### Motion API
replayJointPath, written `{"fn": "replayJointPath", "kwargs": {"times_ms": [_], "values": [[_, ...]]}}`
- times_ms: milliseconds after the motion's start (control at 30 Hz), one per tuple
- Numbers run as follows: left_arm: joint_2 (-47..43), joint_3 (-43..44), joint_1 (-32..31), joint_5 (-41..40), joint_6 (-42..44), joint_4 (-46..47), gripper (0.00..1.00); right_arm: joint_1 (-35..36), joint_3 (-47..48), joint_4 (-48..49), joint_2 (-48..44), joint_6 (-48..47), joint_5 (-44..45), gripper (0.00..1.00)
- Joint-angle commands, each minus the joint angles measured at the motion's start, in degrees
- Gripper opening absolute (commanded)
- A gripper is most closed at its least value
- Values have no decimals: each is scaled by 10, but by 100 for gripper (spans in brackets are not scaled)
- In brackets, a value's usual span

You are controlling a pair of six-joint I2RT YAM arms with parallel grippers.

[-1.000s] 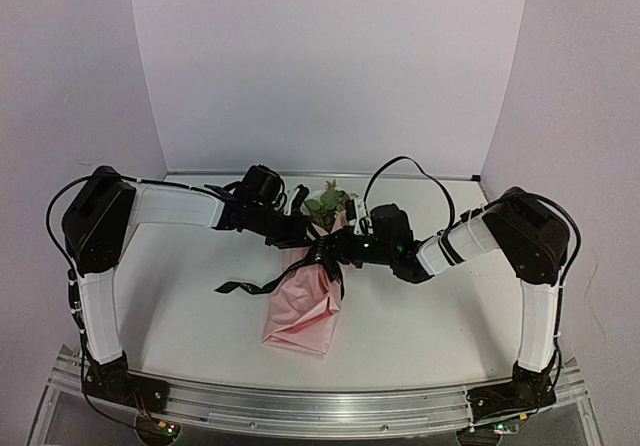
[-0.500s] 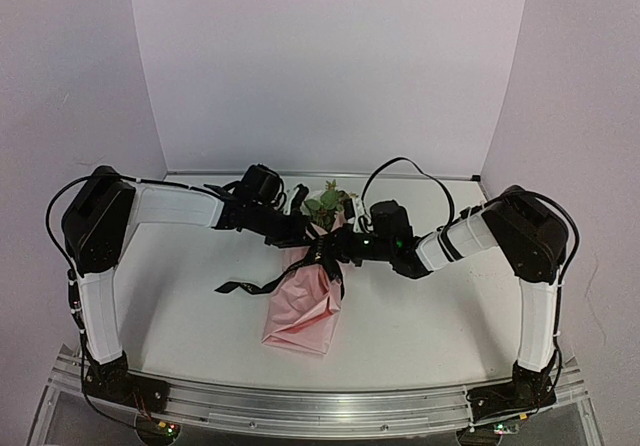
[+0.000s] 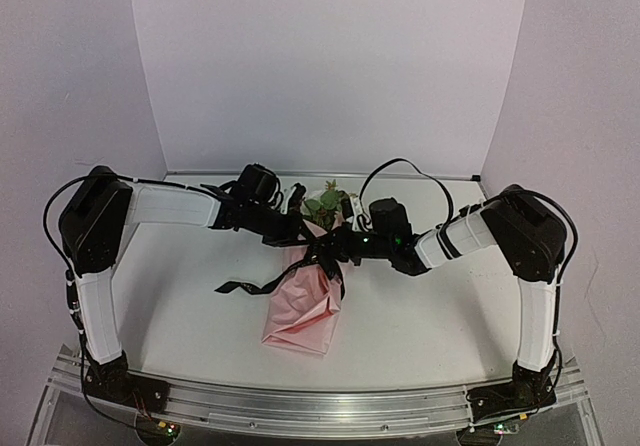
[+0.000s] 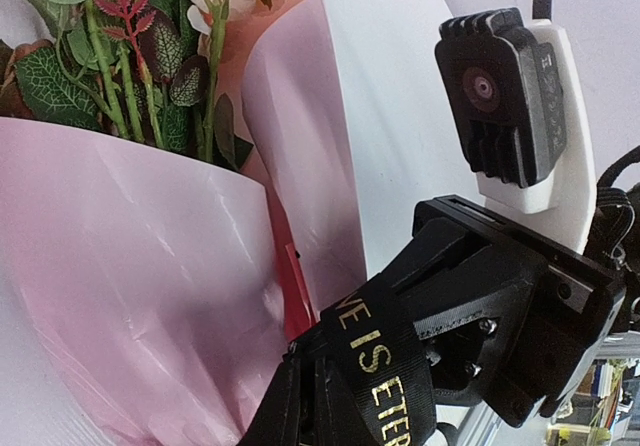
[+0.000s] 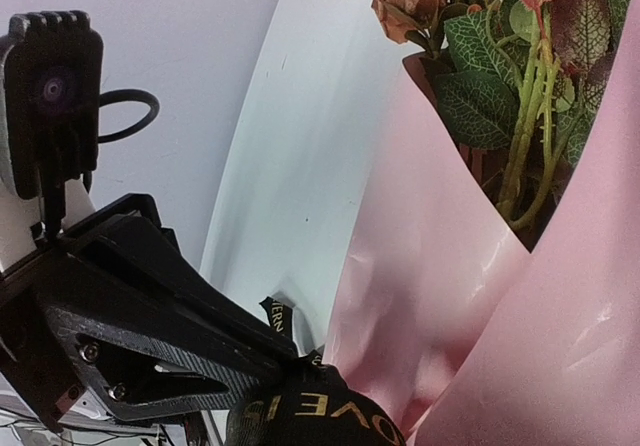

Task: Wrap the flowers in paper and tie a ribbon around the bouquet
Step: Cross the half-tied ribbon over the folded bouquet.

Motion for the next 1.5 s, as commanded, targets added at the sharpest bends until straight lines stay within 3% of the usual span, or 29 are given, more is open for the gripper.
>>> {"fn": "replayJointPath", "kwargs": {"times_ms": [0, 133, 500, 967, 1467], "values": [[-21, -5, -11, -6, 16, 26, 0, 15, 37, 65, -6, 0, -51, 0], [-28, -9, -11, -22, 18, 33, 0, 15, 33, 64, -9, 3, -47, 0], [-66, -43, -13, -56, 20, 61, 0, 14, -29, 25, -62, -31, 8, 15], [-100, -74, -23, -119, 19, 87, 0, 14, -92, -7, -116, -70, 50, 21], [-104, -85, -24, -109, 17, 107, 0, 23, -105, -110, -182, -134, 38, 28]]}}
